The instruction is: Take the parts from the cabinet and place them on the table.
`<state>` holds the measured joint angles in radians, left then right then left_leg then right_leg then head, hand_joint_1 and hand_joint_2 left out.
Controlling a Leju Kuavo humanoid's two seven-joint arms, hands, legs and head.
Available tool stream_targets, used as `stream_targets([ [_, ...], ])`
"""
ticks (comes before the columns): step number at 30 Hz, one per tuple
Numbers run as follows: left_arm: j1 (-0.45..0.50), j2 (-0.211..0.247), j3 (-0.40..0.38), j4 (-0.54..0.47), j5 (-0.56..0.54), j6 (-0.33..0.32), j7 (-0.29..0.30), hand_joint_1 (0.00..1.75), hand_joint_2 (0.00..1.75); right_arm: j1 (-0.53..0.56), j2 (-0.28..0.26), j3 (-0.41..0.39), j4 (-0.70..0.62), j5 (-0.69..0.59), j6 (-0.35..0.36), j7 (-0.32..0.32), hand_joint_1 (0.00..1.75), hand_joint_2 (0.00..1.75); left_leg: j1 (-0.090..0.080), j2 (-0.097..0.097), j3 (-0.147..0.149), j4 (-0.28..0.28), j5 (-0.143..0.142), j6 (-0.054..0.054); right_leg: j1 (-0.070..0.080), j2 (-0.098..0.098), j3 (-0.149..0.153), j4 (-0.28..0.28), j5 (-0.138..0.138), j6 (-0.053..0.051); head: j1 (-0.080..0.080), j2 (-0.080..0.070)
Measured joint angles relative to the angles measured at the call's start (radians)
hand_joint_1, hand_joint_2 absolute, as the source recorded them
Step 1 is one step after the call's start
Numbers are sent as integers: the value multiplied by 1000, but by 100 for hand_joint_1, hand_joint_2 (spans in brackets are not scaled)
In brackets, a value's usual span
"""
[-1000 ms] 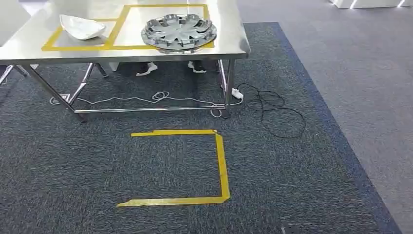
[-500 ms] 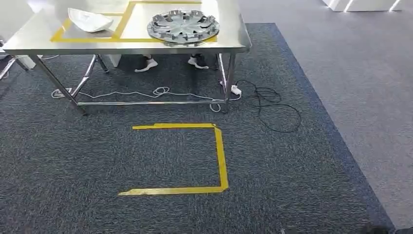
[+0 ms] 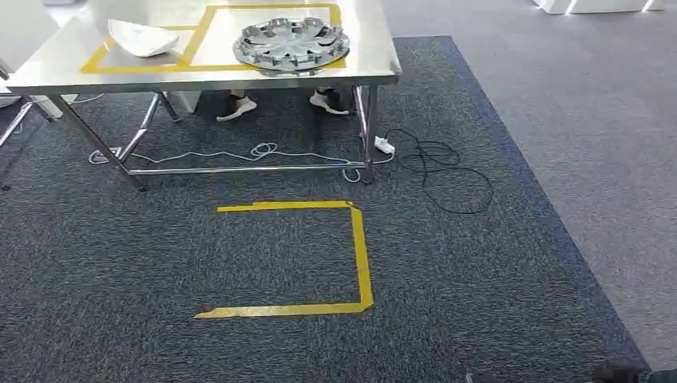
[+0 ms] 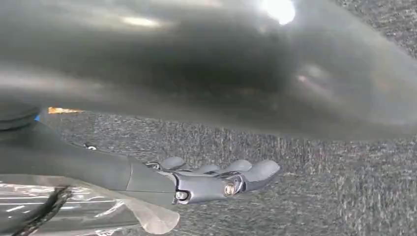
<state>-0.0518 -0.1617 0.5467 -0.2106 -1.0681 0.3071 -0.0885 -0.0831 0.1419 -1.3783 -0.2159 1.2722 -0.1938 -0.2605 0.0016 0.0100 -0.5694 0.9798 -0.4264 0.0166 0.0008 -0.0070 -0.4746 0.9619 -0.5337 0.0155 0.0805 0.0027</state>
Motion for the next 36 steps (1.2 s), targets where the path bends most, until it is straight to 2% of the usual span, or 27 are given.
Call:
stream_targets([
  [3,0,0,0,0,0,0,0,0,0,-1,0,-7,0,-5,-21,0,0,0,0,0,-1,0,-1,-5,0,0,-1,0,0,0,0,0],
  [4,0,1,0,0,-1,1,0,0,0,-2,1,-7,0,-5,-28,0,0,0,-3,-1,-4,7,-6,2,-7,-2,1,-9,6,8,1,0],
  [5,0,1,1,0,-2,2,1,0,0,-3,1,-7,0,-5,-34,1,0,0,-5,-3,-2,-6,-2,13,-6,-7,6,-18,9,11,-2,0],
  [6,0,-2,1,0,-3,2,2,0,0,-3,1,-7,0,-4,-42,0,0,0,6,-5,15,-42,17,19,1,-8,14,-22,7,13,-4,0],
  [7,-2,-1,1,0,-6,2,1,0,0,-3,1,-8,-1,-4,-50,0,0,0,11,-8,21,-59,26,19,-1,-2,6,-5,-16,15,0,0],
  [8,-3,-1,1,0,-6,3,1,0,0,-4,1,-8,-1,-3,-52,0,0,0,12,-10,17,-64,34,22,-3,4,-19,45,-58,18,1,0],
  [10,-2,-3,1,0,-8,3,2,0,0,-4,0,-8,-1,-1,-56,0,0,0,14,-19,5,-61,36,18,-13,5,-92,201,-140,29,3,0],
  [11,0,-3,2,0,-8,3,2,0,0,-3,0,-9,-1,-1,-58,0,0,0,15,-24,-1,-57,38,15,-17,5,-121,263,-160,35,2,0],
  [12,1,-3,2,0,-8,3,2,0,0,-3,0,-9,-1,-1,-59,0,0,0,18,-31,-8,-51,39,10,-22,5,-126,274,-150,42,2,0],
  [13,1,-3,2,1,-8,2,2,0,0,-2,0,-9,-1,-1,-60,0,0,0,24,-40,-16,-44,39,4,-27,5,-107,234,-117,48,2,0],
  [15,0,-5,2,1,-8,1,2,0,0,-2,0,-9,-1,-1,-61,0,0,0,37,-61,-34,-18,35,-15,-42,16,-19,64,-32,65,2,0],
  [16,0,-3,2,1,-8,1,2,0,0,-4,0,-9,-1,-1,-62,0,0,0,43,-68,-45,3,30,-27,-45,42,14,9,-29,74,2,0],
  [17,0,-1,2,1,-8,1,2,0,0,-3,3,-9,2,-2,-61,0,0,0,36,-79,-49,10,28,-41,-34,63,-6,24,-29,65,13,0],
  [18,0,-1,2,1,-8,1,2,0,0,-3,3,-10,2,-2,-62,0,0,0,35,-84,-52,18,30,-44,-35,51,-10,35,-26,37,6,0],
  [21,8,0,2,1,-8,1,2,0,0,-4,1,-10,2,-3,-63,3,0,0,42,-100,-57,17,37,-56,-33,27,-18,47,-26,9,1,0],
  [22,8,0,2,2,-8,1,2,0,0,-5,1,-10,2,-3,-63,2,0,0,41,-68,-63,35,17,-53,-32,17,-19,47,-23,1,-4,0],
  [23,9,0,2,2,-8,1,3,0,0,-3,1,-10,2,-2,-63,2,0,0,37,-35,-81,86,-28,-50,-28,10,-20,46,-20,-3,-9,0],
  [25,5,0,2,2,-8,1,3,0,0,1,1,-11,2,-2,-65,3,0,0,32,-18,-144,254,-124,-47,-20,-16,-20,47,-17,-7,-11,0],
  [26,5,-1,2,2,-8,1,3,0,0,1,1,-11,2,-3,-66,3,0,0,30,-17,-168,329,-158,-43,-15,-30,-21,48,-16,-9,-9,0],
  [27,6,-1,2,2,-8,1,3,0,0,1,1,-11,2,-4,-66,3,0,0,26,-17,-173,358,-166,-38,-11,-41,-22,49,-15,-10,-10,0],
  [28,8,-1,2,2,-8,1,3,0,0,1,1,-11,2,-4,-66,3,0,0,21,-16,-153,342,-150,-28,-6,-52,-23,49,-15,-10,-10,0],
  [29,9,-1,2,2,-8,1,3,0,0,-1,1,-11,2,-5,-66,3,0,0,14,-14,-120,286,-117,-15,-1,-62,-21,49,-16,-11,-10,0],
  [30,9,-1,2,2,-8,1,3,0,0,-3,1,-11,2,-5,-66,3,0,0,4,-4,-70,196,-75,4,6,-74,-17,48,-18,-13,-10,0],
  [31,8,-1,2,2,-9,1,3,0,0,-4,1,-11,2,-4,-66,3,0,0,-12,21,-21,104,-39,28,10,-85,-12,47,-22,-15,-10,0],
  [32,5,6,2,2,-9,1,3,0,0,-4,5,-11,4,-4,-66,3,0,0,-24,71,0,76,-61,48,14,-96,-21,46,-26,-12,-2,0],
  [33,3,2,2,2,-9,1,2,0,0,-4,3,-11,3,-4,-67,1,0,0,-26,68,4,52,-57,45,14,-103,-13,48,-28,-10,-6,0],
  [36,7,2,3,2,-8,0,2,0,0,-11,3,-11,3,1,-68,2,0,0,-27,35,-2,39,-51,40,16,-140,-5,39,-25,0,-5,0],
])
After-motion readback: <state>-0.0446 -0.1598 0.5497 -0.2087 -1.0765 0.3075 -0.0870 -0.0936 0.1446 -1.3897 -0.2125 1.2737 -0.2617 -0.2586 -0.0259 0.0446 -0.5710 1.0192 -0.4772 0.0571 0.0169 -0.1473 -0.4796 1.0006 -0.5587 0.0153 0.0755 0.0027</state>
